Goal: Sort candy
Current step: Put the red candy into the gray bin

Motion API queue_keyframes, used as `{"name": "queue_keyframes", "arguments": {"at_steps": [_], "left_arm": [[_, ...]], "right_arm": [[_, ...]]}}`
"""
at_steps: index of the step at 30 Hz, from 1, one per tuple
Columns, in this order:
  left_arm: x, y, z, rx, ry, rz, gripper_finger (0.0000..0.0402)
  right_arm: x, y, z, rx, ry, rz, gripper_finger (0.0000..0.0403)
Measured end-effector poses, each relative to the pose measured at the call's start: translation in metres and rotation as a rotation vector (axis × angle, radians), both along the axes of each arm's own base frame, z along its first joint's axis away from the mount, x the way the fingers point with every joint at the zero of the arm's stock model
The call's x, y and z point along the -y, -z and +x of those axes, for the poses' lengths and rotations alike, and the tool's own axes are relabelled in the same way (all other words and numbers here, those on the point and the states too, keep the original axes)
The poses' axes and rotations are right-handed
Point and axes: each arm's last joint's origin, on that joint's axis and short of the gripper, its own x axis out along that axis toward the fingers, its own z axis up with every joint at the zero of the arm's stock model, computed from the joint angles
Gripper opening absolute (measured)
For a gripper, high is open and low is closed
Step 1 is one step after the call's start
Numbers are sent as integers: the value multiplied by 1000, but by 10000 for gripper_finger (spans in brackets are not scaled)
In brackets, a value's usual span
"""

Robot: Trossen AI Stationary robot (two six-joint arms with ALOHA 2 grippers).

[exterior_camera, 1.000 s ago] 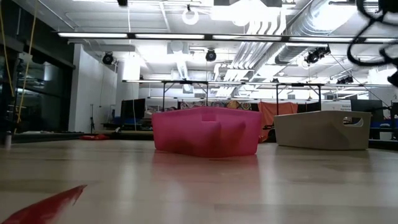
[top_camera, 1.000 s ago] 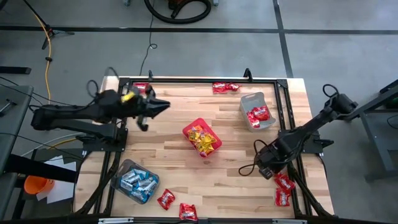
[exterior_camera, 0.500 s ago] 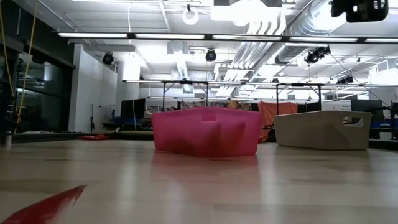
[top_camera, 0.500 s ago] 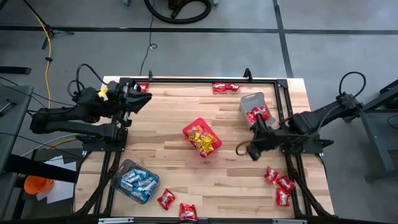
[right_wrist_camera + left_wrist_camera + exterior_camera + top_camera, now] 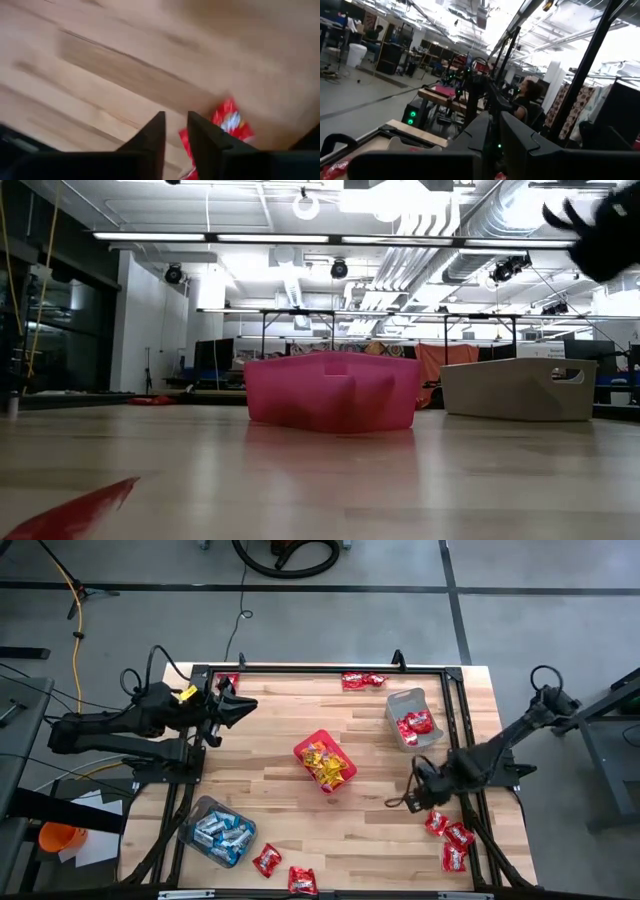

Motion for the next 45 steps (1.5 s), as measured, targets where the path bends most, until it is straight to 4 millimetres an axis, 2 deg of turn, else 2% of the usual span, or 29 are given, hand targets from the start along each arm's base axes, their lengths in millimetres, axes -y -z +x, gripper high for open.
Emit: {"name": "queue_keyframes", "arguments": {"at_steps": [3,5,9,12,25,29,32,36,37,38,41,45], "left_arm": [[0,0,0,0,0,0,31],[0,0,0,-1,0,1,31],[0,0,0,-1,0,1,31],[0,0,0,-1,0,1,31],[0,0,0,-3,0,0,31],[0,0,0,-4,0,0,31],[0,0,0,-3,0,0,31],[0,0,0,-4,-6,-1,31],[0,0,0,-4,-12,-2,31],[-1,0,0,-3,-20,-4,31],[-1,0,0,-4,-40,-2,31],[-2,0,0,-4,-64,4,31]], "right_arm": [[-13,24,-12,-41,59,86,122],[-21,33,-17,-30,97,136,153],[-29,42,-28,-63,182,162,205],[-29,47,-36,-121,233,133,229],[-33,70,-33,-227,226,-3,238],[-36,75,-31,-249,198,-21,219],[-37,71,-29,-242,168,-27,168],[-41,53,-24,-177,124,-42,44],[-41,46,-23,-151,117,-52,24],[-42,38,-21,-117,110,-58,17],[-40,11,-15,24,95,-101,36],[-31,-28,-5,291,82,-249,32]]}}
